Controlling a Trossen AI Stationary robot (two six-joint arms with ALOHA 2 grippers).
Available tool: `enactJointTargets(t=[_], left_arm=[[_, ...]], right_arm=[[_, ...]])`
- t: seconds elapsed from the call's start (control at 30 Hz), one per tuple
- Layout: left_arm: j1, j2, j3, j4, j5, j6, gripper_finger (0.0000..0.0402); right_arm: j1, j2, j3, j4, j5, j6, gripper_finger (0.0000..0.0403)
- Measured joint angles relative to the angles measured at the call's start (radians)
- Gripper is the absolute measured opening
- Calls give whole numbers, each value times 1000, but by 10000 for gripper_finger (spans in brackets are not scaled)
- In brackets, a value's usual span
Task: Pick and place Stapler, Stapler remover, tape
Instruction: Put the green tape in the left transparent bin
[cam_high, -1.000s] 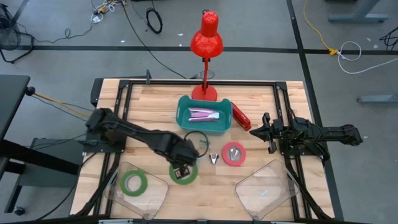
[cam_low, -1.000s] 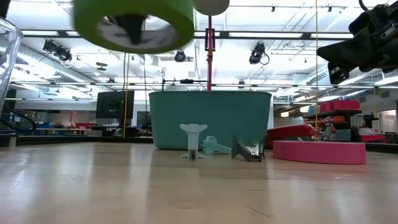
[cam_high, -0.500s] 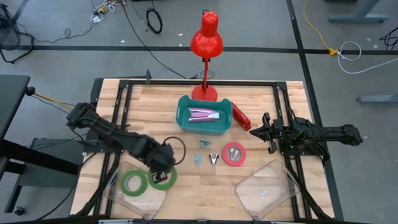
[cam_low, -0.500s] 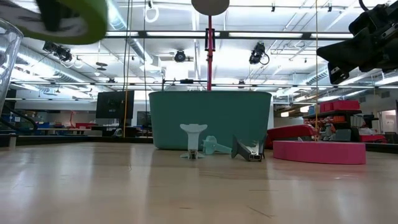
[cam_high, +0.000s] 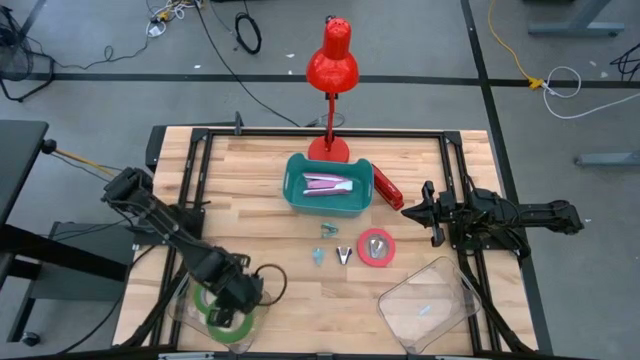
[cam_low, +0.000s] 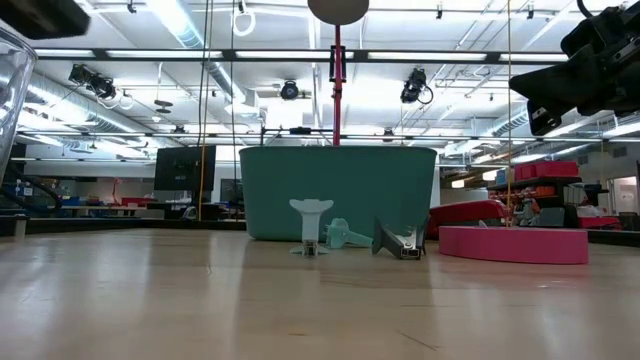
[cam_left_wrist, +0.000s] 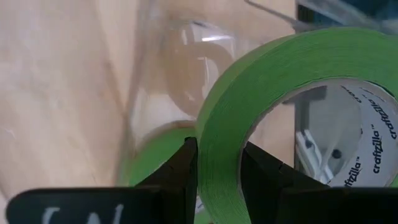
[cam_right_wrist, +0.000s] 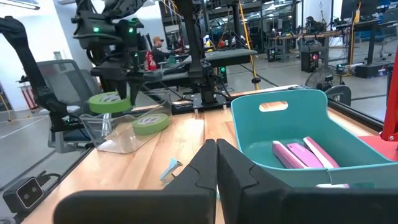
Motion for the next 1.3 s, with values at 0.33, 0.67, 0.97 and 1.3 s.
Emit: enactJointTargets(t=[0.33, 0.67, 0.97, 1.3], left_arm=[[-47, 0, -3, -1, -93, 34, 96], [-38, 30, -69, 14, -133, 37, 95], [-37, 30, -166, 149, -92, 22, 97], [-37, 29, -185, 196, -85, 7, 111]], right_arm=[[0, 0, 0, 0, 0, 0, 6], [0, 0, 0, 0, 0, 0, 6], [0, 0, 0, 0, 0, 0, 6], [0, 0, 0, 0, 0, 0, 6]])
